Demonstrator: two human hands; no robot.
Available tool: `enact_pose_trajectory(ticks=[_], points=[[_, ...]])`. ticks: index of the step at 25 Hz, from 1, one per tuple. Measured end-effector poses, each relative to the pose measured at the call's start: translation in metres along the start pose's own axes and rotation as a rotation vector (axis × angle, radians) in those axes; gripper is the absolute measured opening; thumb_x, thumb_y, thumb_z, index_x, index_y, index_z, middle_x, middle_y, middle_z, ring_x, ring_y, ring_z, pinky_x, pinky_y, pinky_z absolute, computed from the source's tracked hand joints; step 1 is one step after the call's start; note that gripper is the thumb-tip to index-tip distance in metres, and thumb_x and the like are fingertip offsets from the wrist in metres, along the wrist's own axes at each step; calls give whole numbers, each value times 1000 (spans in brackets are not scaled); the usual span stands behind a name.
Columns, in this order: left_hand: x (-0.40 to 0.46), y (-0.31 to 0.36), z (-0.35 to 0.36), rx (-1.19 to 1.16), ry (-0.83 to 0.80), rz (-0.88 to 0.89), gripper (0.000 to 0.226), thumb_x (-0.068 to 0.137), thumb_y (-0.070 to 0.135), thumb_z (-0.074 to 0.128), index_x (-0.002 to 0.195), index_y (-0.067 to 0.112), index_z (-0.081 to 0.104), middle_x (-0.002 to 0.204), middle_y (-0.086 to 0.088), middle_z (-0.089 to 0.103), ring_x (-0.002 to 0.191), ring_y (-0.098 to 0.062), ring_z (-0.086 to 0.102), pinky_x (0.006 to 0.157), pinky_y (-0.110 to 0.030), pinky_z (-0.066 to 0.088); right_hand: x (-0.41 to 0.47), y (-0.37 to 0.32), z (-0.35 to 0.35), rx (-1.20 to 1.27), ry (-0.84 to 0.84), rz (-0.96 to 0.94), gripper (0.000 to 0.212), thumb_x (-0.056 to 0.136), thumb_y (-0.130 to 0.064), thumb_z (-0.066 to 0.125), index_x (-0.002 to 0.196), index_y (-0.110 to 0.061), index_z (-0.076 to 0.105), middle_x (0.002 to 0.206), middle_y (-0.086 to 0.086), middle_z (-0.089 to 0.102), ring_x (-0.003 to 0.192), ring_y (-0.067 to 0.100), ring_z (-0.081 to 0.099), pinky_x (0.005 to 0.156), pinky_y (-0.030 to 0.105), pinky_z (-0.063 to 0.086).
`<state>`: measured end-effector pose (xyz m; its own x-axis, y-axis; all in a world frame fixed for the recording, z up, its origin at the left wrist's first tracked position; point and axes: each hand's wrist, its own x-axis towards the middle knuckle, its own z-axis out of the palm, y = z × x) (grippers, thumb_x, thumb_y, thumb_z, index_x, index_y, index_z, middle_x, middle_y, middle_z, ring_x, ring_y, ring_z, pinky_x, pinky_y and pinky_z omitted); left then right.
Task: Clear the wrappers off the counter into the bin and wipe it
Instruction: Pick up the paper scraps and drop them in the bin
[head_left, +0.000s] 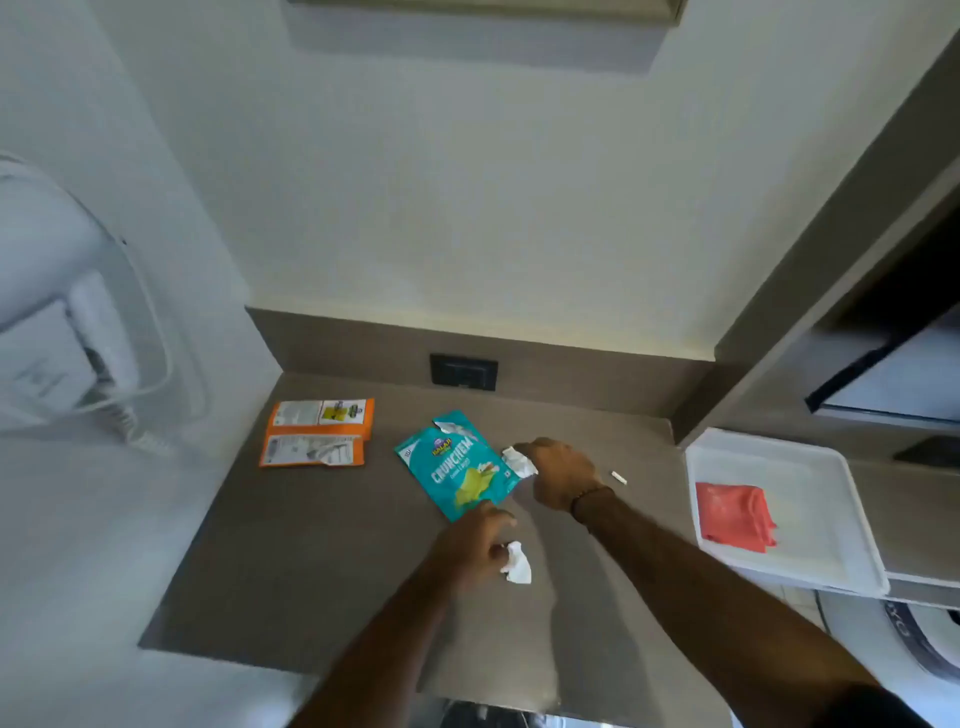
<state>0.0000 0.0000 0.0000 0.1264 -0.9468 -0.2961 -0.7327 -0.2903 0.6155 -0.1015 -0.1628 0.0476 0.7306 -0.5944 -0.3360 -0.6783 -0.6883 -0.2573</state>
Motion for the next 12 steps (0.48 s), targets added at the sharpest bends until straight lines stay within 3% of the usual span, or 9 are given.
enact_pose_trajectory(ticks=[5, 8, 12], points=[[4, 4, 45, 17, 2, -143, 41, 80, 25, 74, 120, 21, 69, 125, -2, 59, 117, -17, 57, 99, -34, 52, 41, 19, 31, -63, -99, -63, 55, 89, -14, 59, 143, -18, 49, 138, 12, 56, 126, 33, 55, 105, 40, 47], [6, 2, 55, 16, 111, -190, 30, 87, 17, 66, 116, 19, 72, 120, -3, 62, 111, -20, 62, 94, -34, 55, 50, 30, 46, -24, -67, -20, 39, 93, -14, 58, 133, -12, 58, 130, 13, 59, 117, 35, 60, 95, 39, 51], [1, 3, 56, -16, 267, -235, 25, 84, 7, 63, 101, 16, 79, 107, -5, 71, 101, -21, 67, 89, -36, 57, 31, 50, 48, 77, 1, 94, 28, 91, -27, 61, 114, -14, 70, 120, 13, 66, 110, 35, 64, 90, 38, 54]])
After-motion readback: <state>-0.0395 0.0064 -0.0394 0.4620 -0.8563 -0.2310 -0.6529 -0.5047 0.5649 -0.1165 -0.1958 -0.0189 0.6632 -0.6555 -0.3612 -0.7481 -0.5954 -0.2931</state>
